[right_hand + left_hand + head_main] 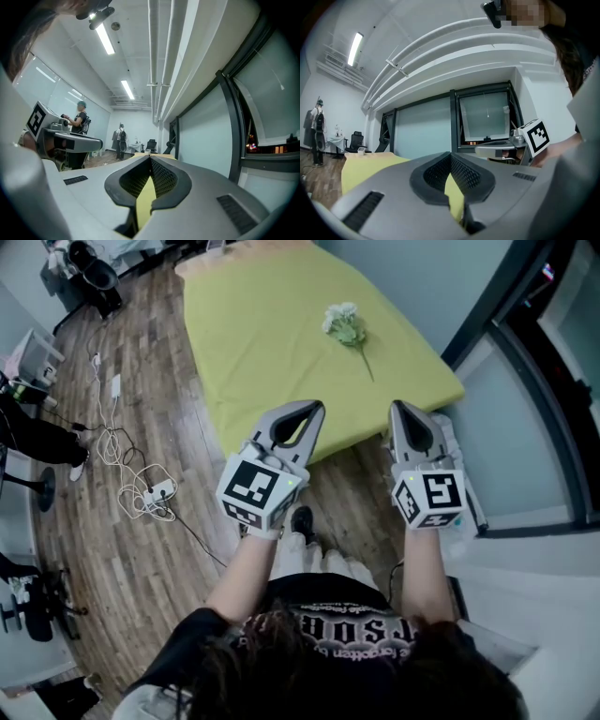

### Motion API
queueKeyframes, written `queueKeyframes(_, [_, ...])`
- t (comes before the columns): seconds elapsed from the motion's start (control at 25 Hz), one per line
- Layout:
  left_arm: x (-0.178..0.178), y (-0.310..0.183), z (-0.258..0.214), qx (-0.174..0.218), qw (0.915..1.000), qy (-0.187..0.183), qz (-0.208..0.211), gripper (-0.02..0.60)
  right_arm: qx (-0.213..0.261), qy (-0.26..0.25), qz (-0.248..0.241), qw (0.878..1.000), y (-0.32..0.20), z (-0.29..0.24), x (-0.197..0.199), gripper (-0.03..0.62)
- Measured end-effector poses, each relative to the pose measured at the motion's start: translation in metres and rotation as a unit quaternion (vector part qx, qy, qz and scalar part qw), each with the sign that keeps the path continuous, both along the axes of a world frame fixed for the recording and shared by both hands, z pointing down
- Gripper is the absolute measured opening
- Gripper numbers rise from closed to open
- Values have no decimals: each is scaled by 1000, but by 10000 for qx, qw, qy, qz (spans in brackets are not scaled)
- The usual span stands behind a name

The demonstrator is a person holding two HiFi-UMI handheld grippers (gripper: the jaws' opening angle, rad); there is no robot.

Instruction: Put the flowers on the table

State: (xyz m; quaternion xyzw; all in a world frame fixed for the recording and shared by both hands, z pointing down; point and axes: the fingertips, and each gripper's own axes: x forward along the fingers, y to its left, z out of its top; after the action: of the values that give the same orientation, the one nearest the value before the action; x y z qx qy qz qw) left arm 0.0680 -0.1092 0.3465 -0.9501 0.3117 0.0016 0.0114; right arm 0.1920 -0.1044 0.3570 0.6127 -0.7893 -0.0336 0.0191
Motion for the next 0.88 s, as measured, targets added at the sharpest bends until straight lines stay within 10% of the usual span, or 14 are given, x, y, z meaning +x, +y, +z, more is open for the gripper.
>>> queueKeyframes(0.88, [-2, 46, -17, 193, 9998, 52, -30, -2, 224, 27, 44, 9997, 51, -18, 1, 31])
